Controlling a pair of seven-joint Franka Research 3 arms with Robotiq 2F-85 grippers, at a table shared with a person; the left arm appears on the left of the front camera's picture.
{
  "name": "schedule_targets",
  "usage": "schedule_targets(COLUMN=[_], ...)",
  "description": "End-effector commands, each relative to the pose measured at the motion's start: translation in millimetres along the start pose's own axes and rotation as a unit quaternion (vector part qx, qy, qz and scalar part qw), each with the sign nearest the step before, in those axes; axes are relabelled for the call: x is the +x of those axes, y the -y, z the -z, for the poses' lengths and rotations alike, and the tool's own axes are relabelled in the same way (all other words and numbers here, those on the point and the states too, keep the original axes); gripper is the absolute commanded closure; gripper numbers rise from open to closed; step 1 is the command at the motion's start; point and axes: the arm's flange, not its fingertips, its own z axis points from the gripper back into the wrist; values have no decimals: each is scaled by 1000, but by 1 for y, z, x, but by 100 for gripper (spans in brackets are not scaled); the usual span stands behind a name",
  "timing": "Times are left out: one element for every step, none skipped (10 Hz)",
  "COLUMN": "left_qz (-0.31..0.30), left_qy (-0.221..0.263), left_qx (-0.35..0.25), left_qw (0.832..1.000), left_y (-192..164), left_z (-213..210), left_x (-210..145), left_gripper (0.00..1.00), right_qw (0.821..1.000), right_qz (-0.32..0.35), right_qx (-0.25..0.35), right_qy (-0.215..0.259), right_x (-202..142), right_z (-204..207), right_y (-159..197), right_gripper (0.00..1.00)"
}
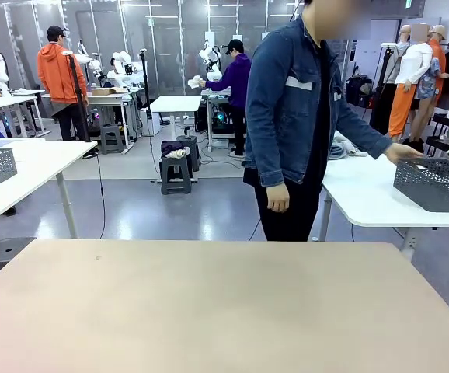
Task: Fold the towels and place them in the basket.
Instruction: When a person lays out a Towel with hook on the table, fold it in half twice.
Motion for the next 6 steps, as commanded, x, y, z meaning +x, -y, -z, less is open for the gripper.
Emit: schedule_targets(left_qz=[0,0,0,0,0,0], left_qy=[3,3,3,3,3,3], left_qx=[0,0,0,0,0,0], left_qw=[1000,1000,1000,1000,1000,1000], left_y=[0,0,0,0,0,0], left_z=[0,0,0,0,0,0], left_x=[0,0,0,0,0,0], left_gripper=[0,0,0,0,0,0], right_qw=[1000,1000,1000,1000,1000,1000], right_qz=[-2,-2,-2,-2,-2,-2], right_qx=[-2,-2,-2,-2,-2,-2], right_qy=[4,4,4,4,4,4], right_x=[1,1,1,1,1,1], right_z=[0,0,0,0,0,0], right_y=[1,1,1,1,1,1], right_gripper=[0,0,0,0,0,0])
